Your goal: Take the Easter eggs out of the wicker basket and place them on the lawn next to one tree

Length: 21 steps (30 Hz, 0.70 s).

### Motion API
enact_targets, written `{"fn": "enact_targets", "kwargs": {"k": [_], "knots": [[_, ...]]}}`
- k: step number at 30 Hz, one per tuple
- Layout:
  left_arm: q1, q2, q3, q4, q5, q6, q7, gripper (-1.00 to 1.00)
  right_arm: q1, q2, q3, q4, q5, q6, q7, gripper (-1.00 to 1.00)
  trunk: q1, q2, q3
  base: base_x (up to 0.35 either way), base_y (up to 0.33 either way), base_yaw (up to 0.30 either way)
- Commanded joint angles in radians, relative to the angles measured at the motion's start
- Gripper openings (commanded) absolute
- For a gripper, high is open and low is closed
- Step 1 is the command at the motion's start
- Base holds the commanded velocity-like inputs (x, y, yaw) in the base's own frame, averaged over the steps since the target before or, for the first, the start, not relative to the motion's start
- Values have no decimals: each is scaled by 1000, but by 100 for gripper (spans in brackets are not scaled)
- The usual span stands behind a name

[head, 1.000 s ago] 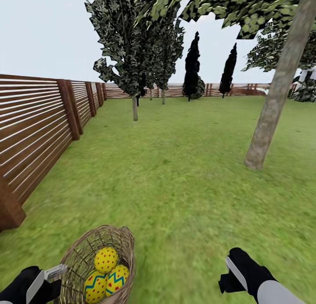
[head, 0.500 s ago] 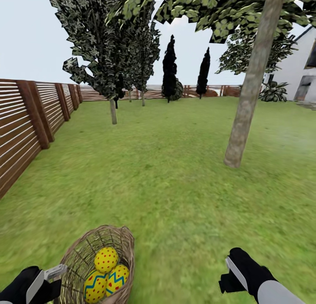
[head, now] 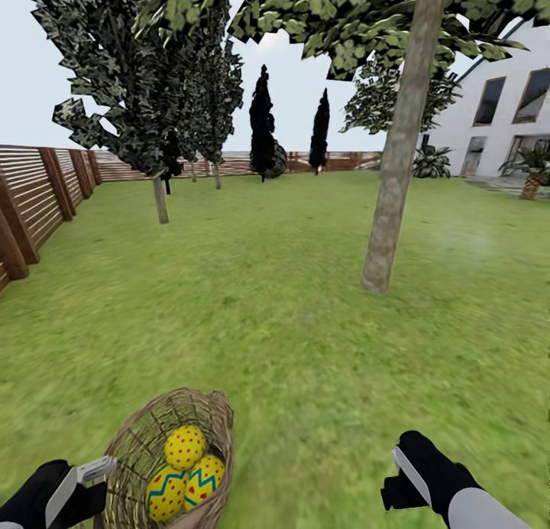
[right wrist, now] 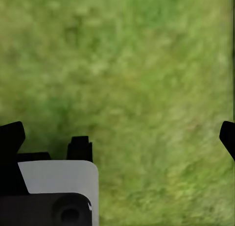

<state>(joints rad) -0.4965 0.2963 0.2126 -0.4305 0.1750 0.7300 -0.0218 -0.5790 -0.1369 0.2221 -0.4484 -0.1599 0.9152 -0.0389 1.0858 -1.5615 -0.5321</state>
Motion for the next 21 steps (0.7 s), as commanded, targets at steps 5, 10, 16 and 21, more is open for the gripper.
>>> {"fn": "enact_targets", "kwargs": {"k": [5, 10, 16, 21], "knots": [[-1, 0, 5, -2, 14, 6, -3, -100, -1, -1, 8, -1, -9, 4, -4, 100, 1, -1, 3, 334, 0, -249], [-1, -5, 5, -2, 14, 6, -3, -100, -1, -5, 8, -1, -9, 4, -4, 100, 1, -1, 6, 334, 0, -161], [-1, -6, 5, -2, 14, 6, -3, -100, -1, -6, 8, -1, -10, 4, -4, 100, 1, -1, 6, 334, 0, -218], [0, -6, 5, -2, 14, 6, -3, -100, -1, -7, 8, -1, -10, 4, -4, 100, 1, -1, 6, 336, 0, -300]]}}
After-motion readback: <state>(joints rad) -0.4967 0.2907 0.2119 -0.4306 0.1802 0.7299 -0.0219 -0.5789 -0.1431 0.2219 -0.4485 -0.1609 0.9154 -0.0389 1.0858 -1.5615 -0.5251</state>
